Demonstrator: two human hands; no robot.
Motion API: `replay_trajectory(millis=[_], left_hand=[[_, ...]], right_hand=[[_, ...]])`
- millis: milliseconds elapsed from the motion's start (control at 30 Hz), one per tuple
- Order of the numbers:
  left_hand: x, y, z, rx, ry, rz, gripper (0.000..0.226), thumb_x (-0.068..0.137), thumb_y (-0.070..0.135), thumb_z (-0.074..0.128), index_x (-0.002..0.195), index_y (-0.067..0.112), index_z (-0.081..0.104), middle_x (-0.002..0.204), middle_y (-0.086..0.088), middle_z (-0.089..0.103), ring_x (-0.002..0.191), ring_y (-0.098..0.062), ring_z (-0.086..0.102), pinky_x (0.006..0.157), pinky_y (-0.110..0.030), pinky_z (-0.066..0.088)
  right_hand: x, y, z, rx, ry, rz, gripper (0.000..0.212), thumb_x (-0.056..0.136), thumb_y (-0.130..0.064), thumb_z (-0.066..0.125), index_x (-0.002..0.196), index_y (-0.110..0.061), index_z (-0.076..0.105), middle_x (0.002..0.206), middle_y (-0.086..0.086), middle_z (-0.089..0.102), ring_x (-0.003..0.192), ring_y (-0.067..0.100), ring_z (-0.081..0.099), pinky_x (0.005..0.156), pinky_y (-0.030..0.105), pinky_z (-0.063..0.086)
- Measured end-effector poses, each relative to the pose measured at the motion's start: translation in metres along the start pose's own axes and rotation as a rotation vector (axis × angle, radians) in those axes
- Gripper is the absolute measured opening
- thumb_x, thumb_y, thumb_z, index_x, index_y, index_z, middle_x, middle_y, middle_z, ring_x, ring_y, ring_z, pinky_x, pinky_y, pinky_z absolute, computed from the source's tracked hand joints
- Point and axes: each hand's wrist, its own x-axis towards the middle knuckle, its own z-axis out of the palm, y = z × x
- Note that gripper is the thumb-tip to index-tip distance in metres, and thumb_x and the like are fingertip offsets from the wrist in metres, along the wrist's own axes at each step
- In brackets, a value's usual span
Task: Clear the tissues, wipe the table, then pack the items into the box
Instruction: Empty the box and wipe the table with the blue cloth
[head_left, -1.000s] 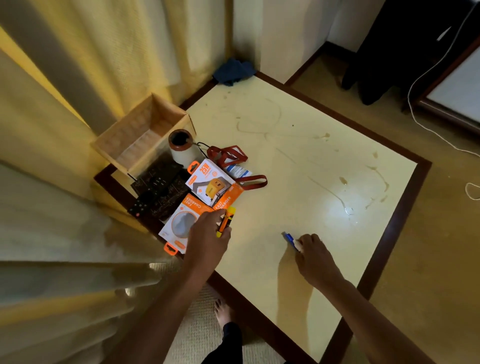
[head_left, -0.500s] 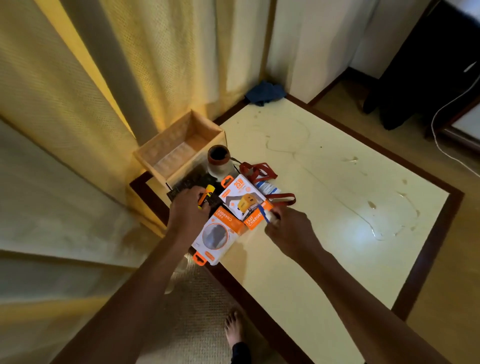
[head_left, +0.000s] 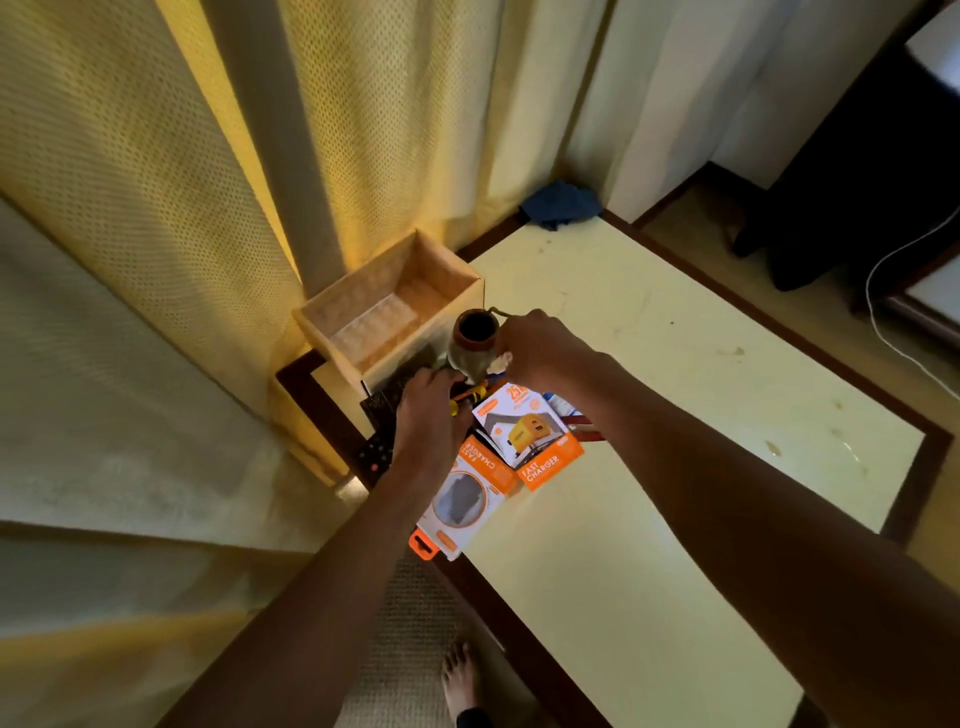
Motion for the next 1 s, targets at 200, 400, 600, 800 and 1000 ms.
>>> replay_trajectory(millis=[200,400,600,800,1000], left_hand=[[-0.011,-0.007,-0.01,-0.195,0.08,-0.088,0.034,0.086,0.005,0.081,0.115,0.014,0.068,0.122,-0.002,0.059,0.103,-0.014,0.059,0.081,-0.019,0.042],[-0.019,-0.015,-0.008,-0.153,0.024,-0.046,0.037,0.086,-0.008,0.074,0.117,0.012,0.068,0.128,-0.002,0.055,0.113,-0.013,0.058,0.087,-0.01,0.042],[-0.017,-0.019,-0.009,-0.105,0.037,0.014,0.037,0.085,0.002,0.078,0.118,0.015,0.068,0.127,-0.002,0.055,0.121,-0.016,0.051,0.094,-0.02,0.043],[-0.025,-0.026,-0.011,-0.025,0.072,0.006,0.033,0.085,0.015,0.078,0.117,0.02,0.069,0.123,0.001,0.055,0.121,-0.021,0.048,0.101,-0.047,0.047],[-0.036,-0.04,-0.015,0.06,0.086,-0.049,0.036,0.082,0.018,0.08,0.116,0.021,0.07,0.125,0.0,0.057,0.124,-0.024,0.048,0.102,-0.048,0.04]], right_hand=[[0.004,-0.006,0.024,0.049,0.031,-0.032,0.037,0.092,-0.005,0.059,0.123,-0.022,0.071,0.121,0.008,0.067,0.104,0.03,0.065,0.068,0.024,0.039],[-0.007,0.004,0.041,0.196,0.169,-0.066,0.032,0.095,-0.009,0.064,0.123,-0.022,0.072,0.112,0.011,0.07,0.102,0.027,0.066,0.074,0.026,0.039],[-0.023,0.037,0.054,0.375,0.306,0.043,0.03,0.092,-0.024,0.073,0.122,-0.026,0.073,0.106,0.006,0.064,0.093,0.02,0.064,0.076,0.026,0.043],[-0.008,0.064,0.04,0.376,0.243,0.177,0.035,0.105,-0.027,0.055,0.138,-0.017,0.062,0.124,0.014,0.068,0.106,0.025,0.066,0.077,0.032,0.051],[0.021,0.075,0.023,0.336,0.0,0.157,0.031,0.099,-0.028,0.067,0.128,-0.016,0.063,0.121,0.007,0.069,0.1,0.02,0.066,0.071,0.027,0.054]])
